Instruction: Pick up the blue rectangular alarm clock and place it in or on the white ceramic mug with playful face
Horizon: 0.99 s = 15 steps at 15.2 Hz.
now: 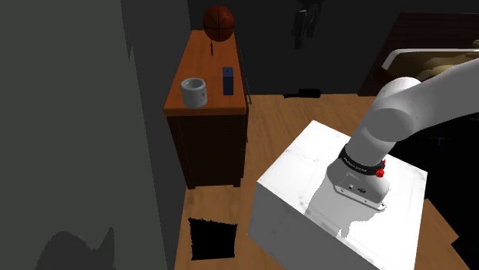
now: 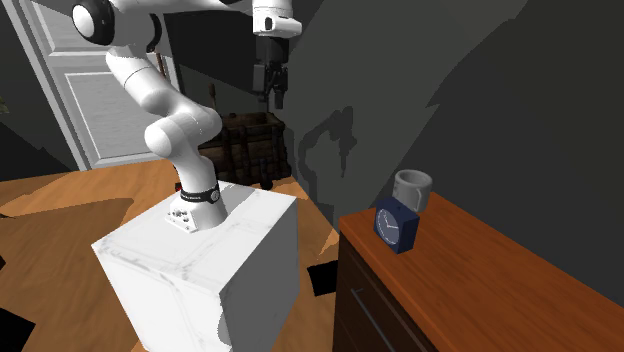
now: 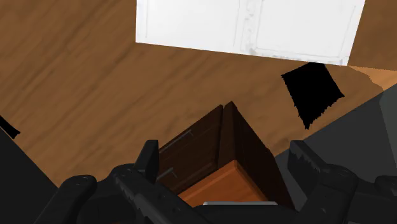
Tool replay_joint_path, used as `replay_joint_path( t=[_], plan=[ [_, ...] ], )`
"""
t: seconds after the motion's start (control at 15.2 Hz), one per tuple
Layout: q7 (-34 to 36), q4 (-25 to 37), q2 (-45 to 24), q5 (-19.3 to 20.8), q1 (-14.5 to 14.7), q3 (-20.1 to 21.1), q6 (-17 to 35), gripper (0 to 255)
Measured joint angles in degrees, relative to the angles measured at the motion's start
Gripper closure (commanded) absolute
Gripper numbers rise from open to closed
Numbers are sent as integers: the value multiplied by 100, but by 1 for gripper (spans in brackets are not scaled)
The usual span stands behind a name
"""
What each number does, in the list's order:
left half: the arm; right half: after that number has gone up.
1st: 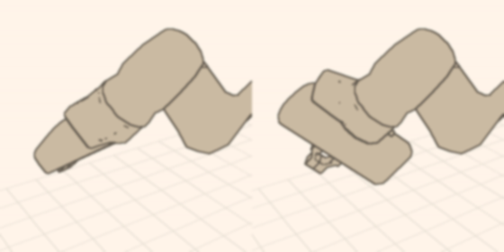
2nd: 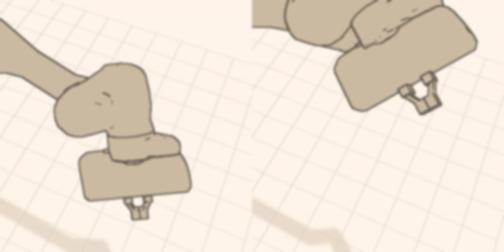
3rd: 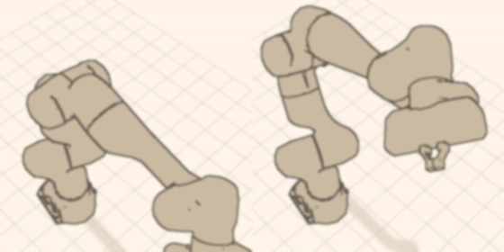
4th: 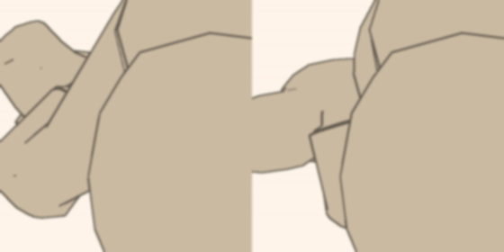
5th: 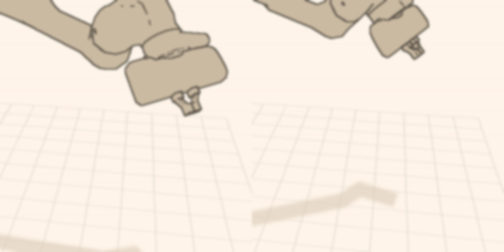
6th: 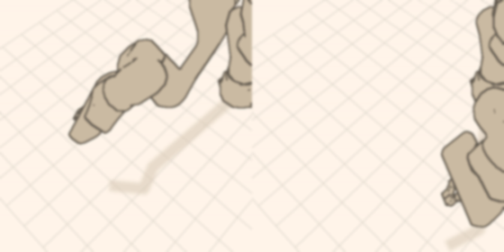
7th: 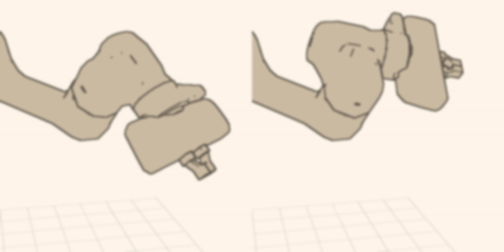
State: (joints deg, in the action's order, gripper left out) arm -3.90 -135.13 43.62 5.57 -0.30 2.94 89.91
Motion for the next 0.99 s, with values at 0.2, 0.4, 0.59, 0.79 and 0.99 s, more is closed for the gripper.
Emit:
replay_joint_path(
  t=[0.2, 0.4, 0.59, 0.79, 0.99],
  plan=[
    [111, -58, -159, -42, -20, 19, 212, 0],
    [385, 42, -723, -140, -62, 91, 675, 0],
    [651, 131, -1289, -219, -109, 144, 1162, 0],
    [891, 289, -1840, -284, -158, 181, 1568, 0],
    [1121, 640, -2542, -321, -212, 206, 1936, 0]
  ],
)
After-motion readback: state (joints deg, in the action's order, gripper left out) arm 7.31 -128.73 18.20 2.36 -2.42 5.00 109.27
